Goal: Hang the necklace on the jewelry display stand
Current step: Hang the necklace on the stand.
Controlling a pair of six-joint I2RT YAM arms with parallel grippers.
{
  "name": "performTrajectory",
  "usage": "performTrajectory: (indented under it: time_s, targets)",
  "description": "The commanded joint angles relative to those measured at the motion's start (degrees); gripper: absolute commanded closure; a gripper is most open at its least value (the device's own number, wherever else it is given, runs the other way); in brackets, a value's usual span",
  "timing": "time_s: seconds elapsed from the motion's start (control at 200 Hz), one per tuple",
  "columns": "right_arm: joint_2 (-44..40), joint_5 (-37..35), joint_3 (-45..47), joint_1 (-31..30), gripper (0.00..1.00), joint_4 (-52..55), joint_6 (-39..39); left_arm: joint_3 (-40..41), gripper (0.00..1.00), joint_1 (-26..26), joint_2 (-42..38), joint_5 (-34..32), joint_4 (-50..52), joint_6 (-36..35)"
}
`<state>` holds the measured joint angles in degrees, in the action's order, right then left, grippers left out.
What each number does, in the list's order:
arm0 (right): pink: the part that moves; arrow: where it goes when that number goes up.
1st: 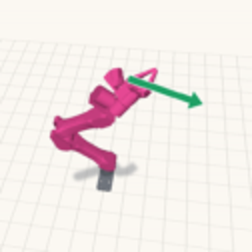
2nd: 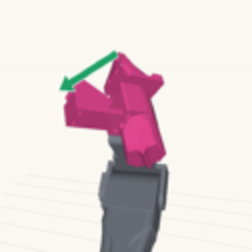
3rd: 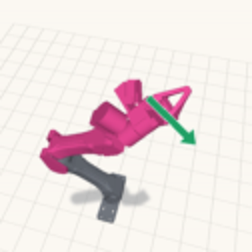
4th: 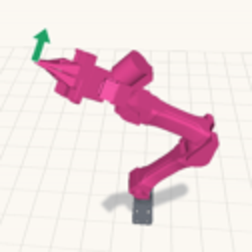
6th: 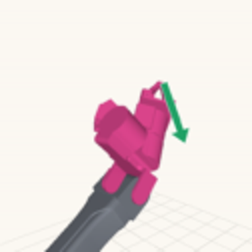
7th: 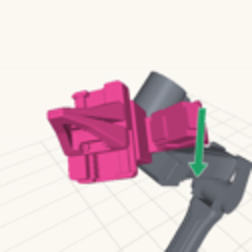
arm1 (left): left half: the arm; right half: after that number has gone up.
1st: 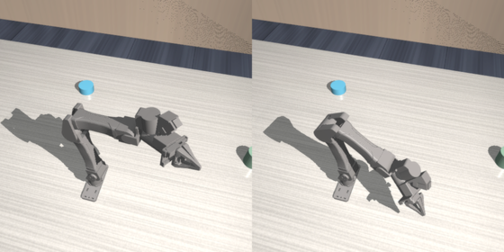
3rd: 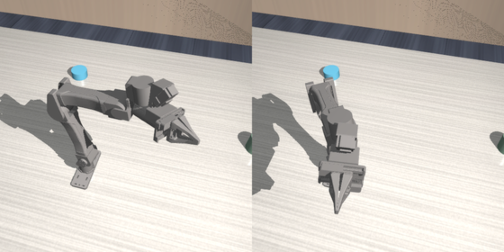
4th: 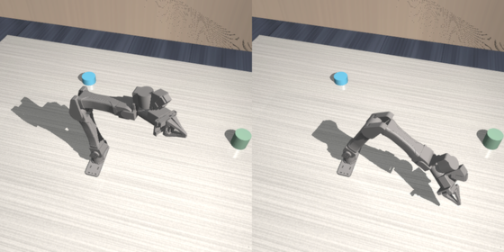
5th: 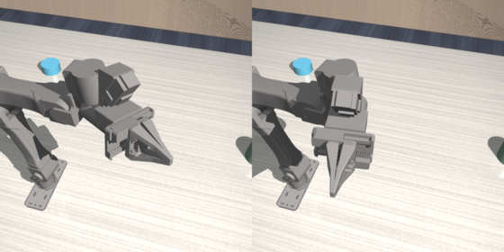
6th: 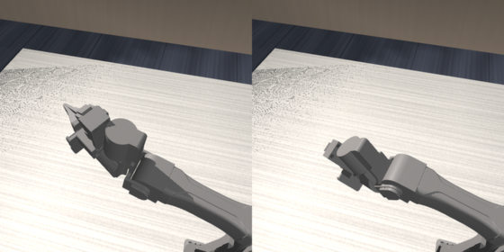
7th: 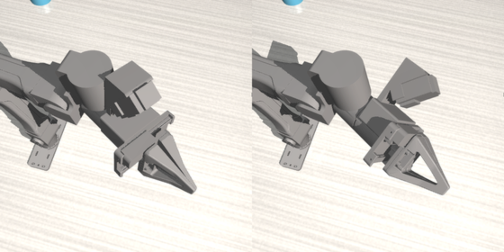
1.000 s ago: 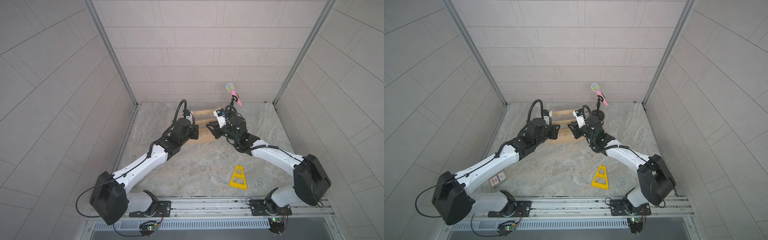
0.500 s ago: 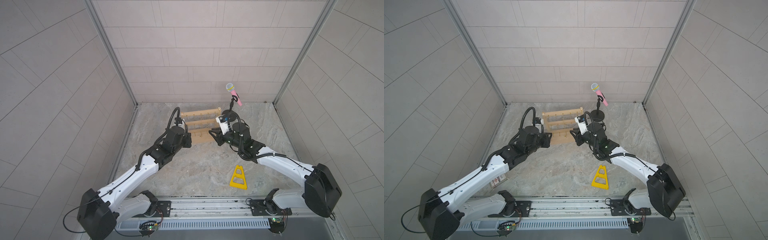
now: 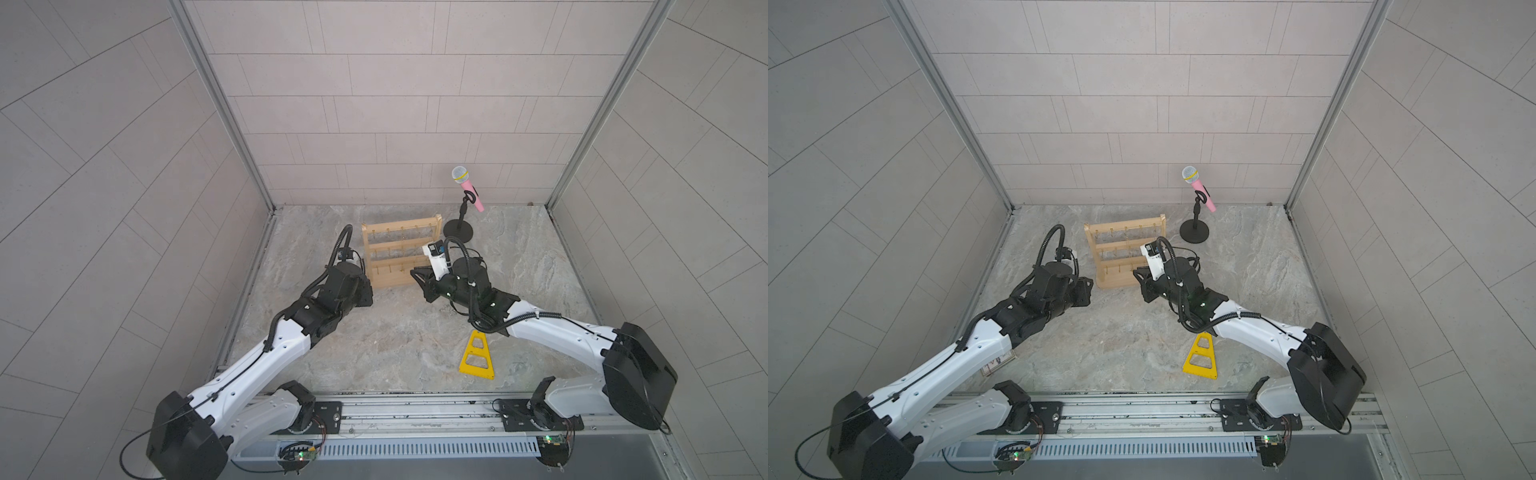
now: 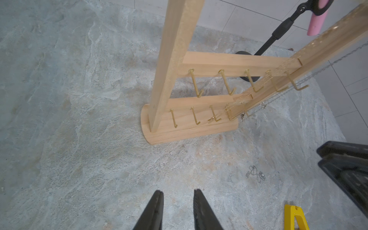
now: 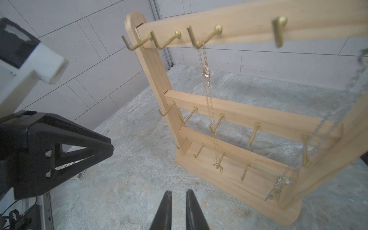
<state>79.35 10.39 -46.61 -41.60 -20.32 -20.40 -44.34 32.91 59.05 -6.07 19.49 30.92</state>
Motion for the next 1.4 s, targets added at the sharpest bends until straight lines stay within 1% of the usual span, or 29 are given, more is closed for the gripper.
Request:
performTrajectory:
  time_s: [0.0,0.21,0.4,0.5,0.845,1.081,1.396]
  targets:
    - [2.8,-3.1,-1.8,-0.5,0.84,-6.0,-2.4,1.2,0.69,-0.9,-1.7,-0.3,0.9,1.6]
    - [8.5,-5.9,-6.5,-1.0,0.86,-8.9,-2.9,1.8,0.69,-2.1,-1.1,0.7,0.1,1.3]
    - [11.8,-5.4,-10.2,-1.0,0.87,-8.3,-2.7,2.1,0.69,-2.8,0.1,1.9,-1.2,1.0]
    - [12.6,-5.9,-11.6,-0.5,0.87,-7.2,-3.2,2.3,0.69,-2.9,0.3,2.3,-1.6,1.1]
    - [14.6,-4.0,-13.5,0.6,0.86,-6.8,-4.1,2.5,0.69,-3.7,0.3,2.7,-2.1,0.7]
    - [15.5,-3.3,-13.9,1.7,0.81,-7.1,-5.0,2.6,0.69,-4.0,0.2,2.7,-2.4,0.9]
    - [16.2,-2.9,-14.2,2.3,0.80,-7.2,-5.5,2.9,0.69,-4.4,0.3,2.8,-2.9,0.8]
